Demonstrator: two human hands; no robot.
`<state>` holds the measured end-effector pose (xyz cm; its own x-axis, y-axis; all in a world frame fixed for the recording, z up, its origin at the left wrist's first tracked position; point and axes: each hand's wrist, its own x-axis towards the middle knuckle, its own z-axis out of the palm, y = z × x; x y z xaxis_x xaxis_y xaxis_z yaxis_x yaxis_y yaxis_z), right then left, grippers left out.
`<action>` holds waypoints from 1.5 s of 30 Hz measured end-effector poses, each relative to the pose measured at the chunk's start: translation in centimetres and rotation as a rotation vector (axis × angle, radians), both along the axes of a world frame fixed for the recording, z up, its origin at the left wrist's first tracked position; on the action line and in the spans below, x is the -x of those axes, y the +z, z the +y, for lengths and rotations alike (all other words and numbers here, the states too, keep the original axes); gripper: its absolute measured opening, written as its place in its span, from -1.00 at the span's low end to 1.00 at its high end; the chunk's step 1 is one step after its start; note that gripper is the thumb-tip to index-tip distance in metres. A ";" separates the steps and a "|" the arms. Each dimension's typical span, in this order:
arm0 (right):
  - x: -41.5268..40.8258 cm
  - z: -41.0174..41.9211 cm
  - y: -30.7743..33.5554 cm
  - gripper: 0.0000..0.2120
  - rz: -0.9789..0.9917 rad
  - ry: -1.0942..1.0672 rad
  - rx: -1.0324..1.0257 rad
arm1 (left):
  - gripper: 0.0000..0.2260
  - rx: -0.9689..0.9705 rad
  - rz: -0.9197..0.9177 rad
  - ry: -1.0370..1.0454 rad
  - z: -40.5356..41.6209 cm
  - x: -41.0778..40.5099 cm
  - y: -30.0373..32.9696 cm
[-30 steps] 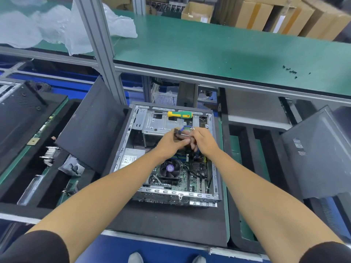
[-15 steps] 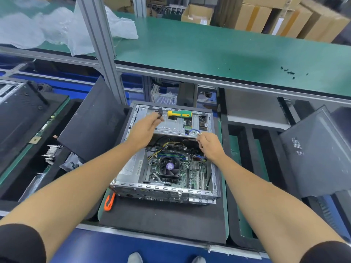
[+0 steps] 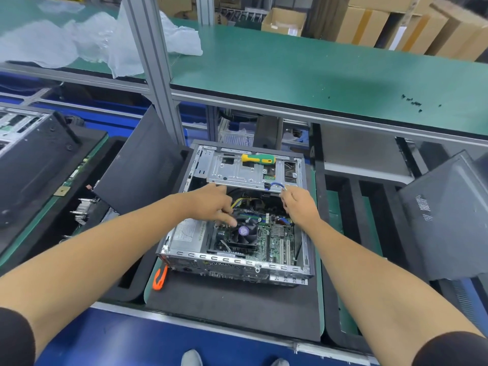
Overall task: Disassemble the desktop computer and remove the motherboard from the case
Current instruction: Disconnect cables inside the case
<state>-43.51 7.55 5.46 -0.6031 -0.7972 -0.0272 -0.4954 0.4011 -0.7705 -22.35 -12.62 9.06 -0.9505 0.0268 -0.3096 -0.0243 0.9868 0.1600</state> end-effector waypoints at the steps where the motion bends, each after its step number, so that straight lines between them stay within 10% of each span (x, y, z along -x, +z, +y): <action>1: 0.0 0.0 0.1 -0.69 0.024 0.017 -0.026 | -0.50 -0.133 0.002 0.108 0.2 0.0 0.0; 11: -0.3 -0.1 0.3 -0.64 -0.107 0.001 -0.114 | -0.74 -0.769 0.643 0.860 -0.2 0.7 1.5; 17: -0.4 0.0 0.7 -0.67 -0.011 0.046 -0.145 | -0.77 -1.422 0.519 0.856 0.6 0.4 0.6; 29: -0.2 0.0 0.4 -0.69 0.019 0.069 -0.161 | -0.71 0.119 -0.059 0.506 3.6 4.3 -3.8; 45: 0.4 0.0 -0.2 -0.63 0.006 0.032 -0.135 | -0.76 -0.039 0.045 0.936 4.0 6.7 -6.9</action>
